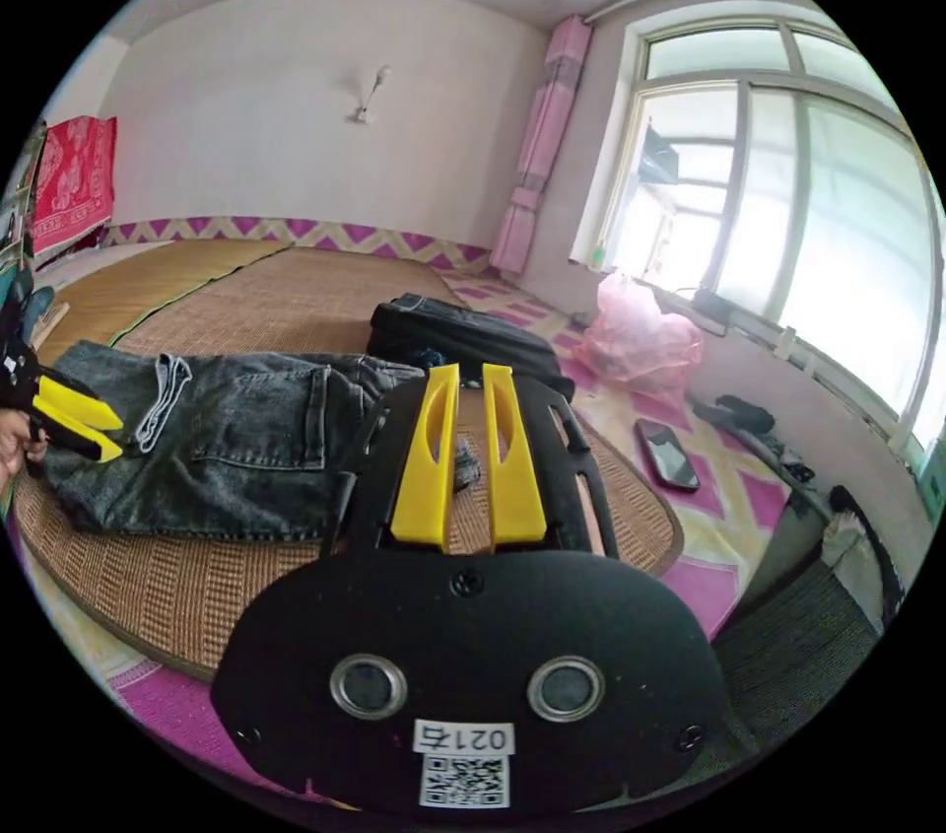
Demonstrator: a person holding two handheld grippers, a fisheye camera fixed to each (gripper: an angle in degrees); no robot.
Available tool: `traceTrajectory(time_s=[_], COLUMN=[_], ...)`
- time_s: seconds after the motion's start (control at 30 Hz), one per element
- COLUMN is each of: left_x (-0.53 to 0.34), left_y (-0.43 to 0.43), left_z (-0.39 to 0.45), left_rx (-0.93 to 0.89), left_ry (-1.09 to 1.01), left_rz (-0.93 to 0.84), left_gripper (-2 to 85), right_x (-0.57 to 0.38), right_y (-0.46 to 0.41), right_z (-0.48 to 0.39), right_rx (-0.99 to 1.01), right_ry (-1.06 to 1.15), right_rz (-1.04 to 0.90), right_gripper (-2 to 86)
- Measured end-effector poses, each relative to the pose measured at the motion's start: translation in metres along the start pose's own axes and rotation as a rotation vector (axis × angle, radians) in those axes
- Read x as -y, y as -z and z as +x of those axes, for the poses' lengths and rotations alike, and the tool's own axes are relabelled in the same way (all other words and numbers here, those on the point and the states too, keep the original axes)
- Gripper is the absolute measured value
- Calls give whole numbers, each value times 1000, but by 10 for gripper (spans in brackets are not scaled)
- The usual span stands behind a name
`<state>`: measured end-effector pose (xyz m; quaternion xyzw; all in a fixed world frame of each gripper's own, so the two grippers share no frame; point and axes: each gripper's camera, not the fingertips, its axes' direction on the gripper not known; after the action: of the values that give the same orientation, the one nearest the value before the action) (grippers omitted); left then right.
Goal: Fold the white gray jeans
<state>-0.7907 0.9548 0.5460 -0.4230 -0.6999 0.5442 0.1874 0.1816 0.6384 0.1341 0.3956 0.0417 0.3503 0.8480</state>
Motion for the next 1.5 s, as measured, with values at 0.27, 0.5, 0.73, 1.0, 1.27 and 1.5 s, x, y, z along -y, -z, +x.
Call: traceTrajectory(time_s=[0.27,0.5,0.73,1.0,1.27,1.5], left_x=[-30,-112,-349,-714,-934,-965], left_y=[-19,43,255,368,314,316], left_z=[-24,-126,-286,-437,-522,-510], left_rx=[-10,-191,-37,371,16,-9], left_ry=[-11,292,643,1118,1406,1395], left_rz=[-71,173,553,473,602,483], left_gripper=[82,-4,-10,-10,-10,-10], right_x=[-6,-41,-60,-84,-105,-107], right_y=[-110,-156,-183,-225,-256,-274], right_z=[-79,-146,-156,-154,-163,-194], right_rx=[574,496,539,639,679,666], right_ry=[165,307,278,179,144,353], right_rz=[-413,-514,-537,-581,-617,-702], right_gripper=[65,50,50,50,48,23])
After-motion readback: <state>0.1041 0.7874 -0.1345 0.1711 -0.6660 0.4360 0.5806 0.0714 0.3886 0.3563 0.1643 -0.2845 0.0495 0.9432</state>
